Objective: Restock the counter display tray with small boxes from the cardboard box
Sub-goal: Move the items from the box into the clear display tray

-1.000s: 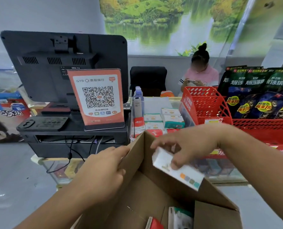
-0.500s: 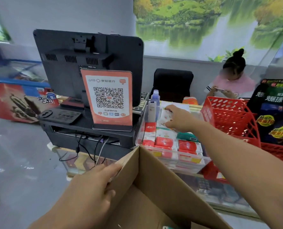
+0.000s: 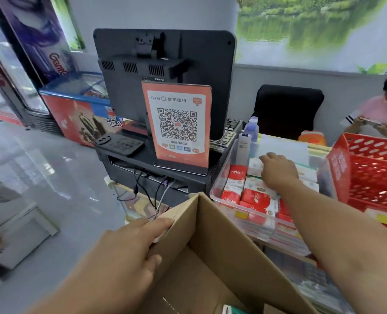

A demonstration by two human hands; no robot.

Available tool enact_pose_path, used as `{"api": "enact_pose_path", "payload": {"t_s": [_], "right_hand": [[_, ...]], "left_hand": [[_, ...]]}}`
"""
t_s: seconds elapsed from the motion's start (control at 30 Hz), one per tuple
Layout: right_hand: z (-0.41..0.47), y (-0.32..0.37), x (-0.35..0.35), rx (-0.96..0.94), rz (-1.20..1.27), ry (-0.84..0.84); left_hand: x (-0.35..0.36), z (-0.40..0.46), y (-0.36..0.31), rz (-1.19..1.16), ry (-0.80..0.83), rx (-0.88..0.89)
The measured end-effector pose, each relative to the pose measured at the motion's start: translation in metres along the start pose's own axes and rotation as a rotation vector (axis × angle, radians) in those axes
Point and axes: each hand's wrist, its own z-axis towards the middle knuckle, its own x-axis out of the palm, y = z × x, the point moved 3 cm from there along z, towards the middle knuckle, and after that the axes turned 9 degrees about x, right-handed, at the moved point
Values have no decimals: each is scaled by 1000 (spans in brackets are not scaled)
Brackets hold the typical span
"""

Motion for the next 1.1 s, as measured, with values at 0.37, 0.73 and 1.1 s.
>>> {"api": "enact_pose_path", "payload": {"t_s": [0.37,0.73,1.1], "right_hand": [[-83,19,-92,-257,436,-189],[-250,24,-126,-680,132,418],[-323,9,66,-491,-370,860]], "left_hand": [[6,15,-10,-48,51,96],[8,19,-27,-54,55,193],[1,12,-50,-58,-2,268]]}}
